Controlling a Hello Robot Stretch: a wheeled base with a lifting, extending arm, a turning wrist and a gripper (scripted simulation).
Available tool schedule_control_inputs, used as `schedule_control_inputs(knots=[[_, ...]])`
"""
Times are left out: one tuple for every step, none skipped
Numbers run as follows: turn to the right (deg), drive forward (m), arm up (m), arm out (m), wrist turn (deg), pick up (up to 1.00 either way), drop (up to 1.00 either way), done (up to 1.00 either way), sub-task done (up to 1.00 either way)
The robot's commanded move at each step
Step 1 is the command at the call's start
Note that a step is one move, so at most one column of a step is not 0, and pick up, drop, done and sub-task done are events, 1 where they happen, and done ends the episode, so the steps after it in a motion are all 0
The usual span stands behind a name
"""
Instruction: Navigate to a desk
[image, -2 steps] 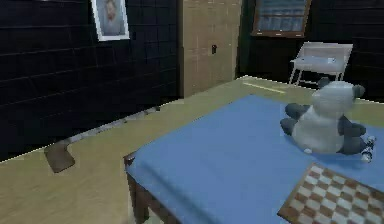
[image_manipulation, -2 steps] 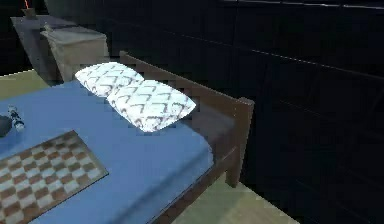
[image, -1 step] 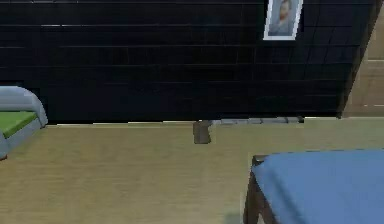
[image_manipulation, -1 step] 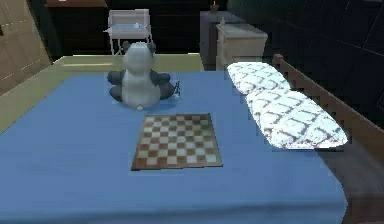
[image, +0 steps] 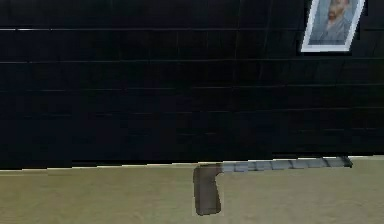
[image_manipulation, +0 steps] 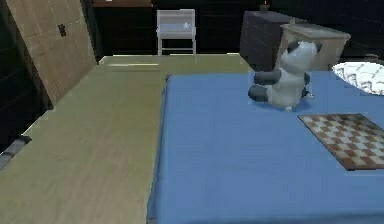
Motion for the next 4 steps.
schedule_control_inputs(knots=[[-6.0,0.0,0.0,0.0,0.0,0.0,0.0,0.0,0.0],[0.0,0.2,0.0,0.0,0.0,0.0,0.0,0.0,0.0],[24.0,0.0,0.0,0.0,0.0,0.0,0.0,0.0,0.0],[0.0,0.65,0.0,0.0,0.0,0.0,0.0,0.0,0.0]])
